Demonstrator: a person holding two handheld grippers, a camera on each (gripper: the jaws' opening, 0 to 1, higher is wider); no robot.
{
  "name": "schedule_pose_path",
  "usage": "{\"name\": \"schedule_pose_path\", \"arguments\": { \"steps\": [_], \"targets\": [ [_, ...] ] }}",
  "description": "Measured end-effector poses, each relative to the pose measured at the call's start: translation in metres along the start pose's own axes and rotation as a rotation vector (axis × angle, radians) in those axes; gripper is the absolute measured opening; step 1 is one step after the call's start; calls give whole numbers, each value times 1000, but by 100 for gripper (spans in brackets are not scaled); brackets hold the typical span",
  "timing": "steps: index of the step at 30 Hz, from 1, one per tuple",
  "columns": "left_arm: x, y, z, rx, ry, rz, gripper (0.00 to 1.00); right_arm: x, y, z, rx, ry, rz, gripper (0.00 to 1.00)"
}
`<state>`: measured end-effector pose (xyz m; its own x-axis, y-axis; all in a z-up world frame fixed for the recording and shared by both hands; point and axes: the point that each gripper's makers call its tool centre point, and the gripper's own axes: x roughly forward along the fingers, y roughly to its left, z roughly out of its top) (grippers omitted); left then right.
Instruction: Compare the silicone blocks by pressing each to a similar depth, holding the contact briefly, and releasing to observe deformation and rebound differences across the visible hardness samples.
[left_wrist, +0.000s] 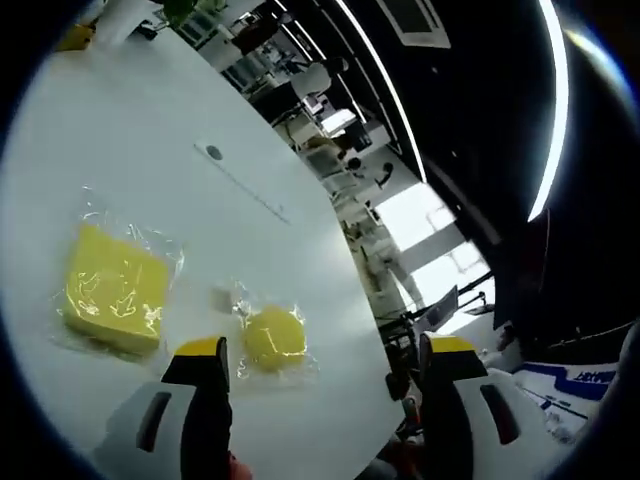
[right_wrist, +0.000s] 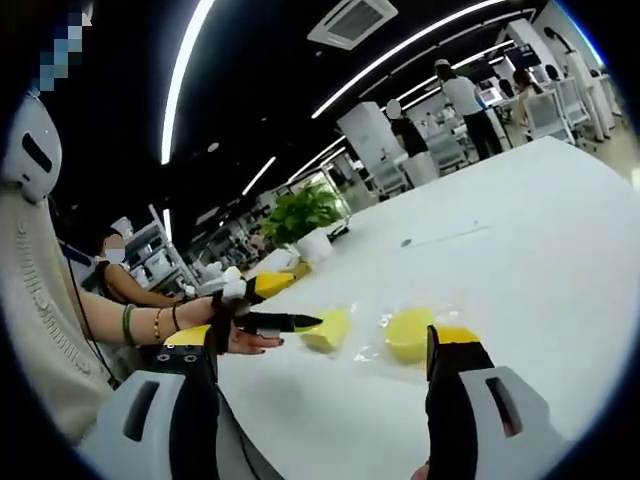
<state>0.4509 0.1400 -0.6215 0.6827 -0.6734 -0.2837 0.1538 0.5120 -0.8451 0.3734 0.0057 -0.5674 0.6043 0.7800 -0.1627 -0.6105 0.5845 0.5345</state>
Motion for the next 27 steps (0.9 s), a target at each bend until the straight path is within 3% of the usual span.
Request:
{"name": "schedule_pose_path", "arguments": {
  "steps": [8,17,27],
  "targets": [
    [33,18,1,-35,17,28,78,2,-17,-4,49,21,11,81],
    [68,41,-7,-60,81,69,77,6,-37,-7,62,30,-20,79],
    [90,55,-8,-89,95,72,76,13,-49,-14,88,44,-33,77]
  ]
}}
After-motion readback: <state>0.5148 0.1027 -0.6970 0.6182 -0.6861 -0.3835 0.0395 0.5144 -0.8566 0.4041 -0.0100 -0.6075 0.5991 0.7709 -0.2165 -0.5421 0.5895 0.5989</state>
